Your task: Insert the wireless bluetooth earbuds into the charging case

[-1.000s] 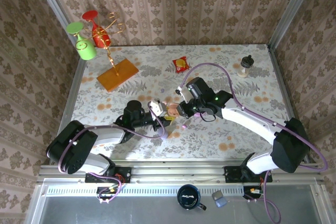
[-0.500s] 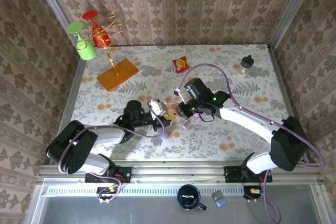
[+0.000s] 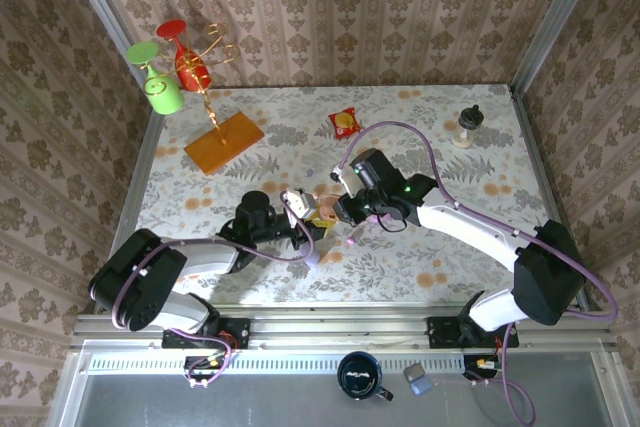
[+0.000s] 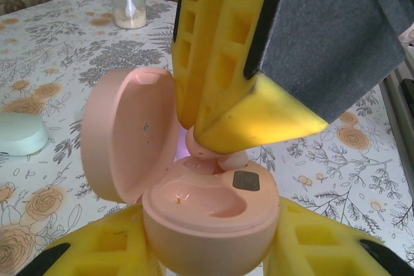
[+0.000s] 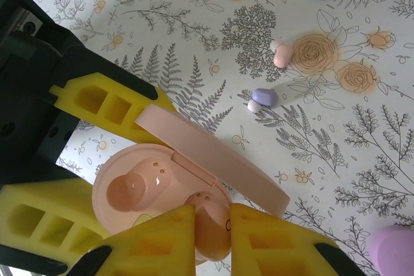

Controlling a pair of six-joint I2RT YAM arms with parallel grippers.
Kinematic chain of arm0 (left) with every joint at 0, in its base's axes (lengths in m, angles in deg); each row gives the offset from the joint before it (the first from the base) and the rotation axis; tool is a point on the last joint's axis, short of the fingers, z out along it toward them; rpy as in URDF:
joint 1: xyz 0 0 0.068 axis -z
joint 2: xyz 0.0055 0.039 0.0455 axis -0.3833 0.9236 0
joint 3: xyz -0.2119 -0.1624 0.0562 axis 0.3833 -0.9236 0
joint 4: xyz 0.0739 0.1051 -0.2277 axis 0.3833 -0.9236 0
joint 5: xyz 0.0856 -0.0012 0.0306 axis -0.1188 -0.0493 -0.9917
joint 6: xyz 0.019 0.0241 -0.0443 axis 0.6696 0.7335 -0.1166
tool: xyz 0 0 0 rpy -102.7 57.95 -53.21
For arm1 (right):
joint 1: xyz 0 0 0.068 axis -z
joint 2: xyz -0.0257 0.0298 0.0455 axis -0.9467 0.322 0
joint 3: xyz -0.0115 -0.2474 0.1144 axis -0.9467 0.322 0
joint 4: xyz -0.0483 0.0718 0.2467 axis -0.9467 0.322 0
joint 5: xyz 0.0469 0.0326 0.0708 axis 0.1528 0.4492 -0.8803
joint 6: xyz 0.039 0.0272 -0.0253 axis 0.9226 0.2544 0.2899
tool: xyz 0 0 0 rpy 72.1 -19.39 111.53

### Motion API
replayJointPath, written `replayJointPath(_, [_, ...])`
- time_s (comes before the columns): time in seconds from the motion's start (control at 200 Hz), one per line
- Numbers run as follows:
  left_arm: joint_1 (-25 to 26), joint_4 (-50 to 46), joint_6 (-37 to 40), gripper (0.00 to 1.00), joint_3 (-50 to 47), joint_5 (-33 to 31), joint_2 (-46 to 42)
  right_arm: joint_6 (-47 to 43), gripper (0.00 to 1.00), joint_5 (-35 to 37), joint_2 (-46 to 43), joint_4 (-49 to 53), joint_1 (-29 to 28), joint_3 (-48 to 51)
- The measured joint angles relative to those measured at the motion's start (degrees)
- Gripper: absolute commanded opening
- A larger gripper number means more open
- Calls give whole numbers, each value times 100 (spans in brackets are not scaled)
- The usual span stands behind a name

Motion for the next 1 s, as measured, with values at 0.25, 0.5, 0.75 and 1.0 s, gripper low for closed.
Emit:
replayJointPath(0.25, [0,142,-131,21,0,24,42,-24,20,-85,-4,-35,0,17])
replayJointPath(0.5, [-11,181,-214,21,0,44,39,-107,39,-87,-35,-33,-9,20])
replayJointPath(0.75, [-273,844,-457,20,-42,116,11,-11,52,-109,-859,-455,15,568])
replayJointPath(1.0, [-1016,1740,-942,21,-601,20,-385,726,54,-446,-1670,-1764,448,1469])
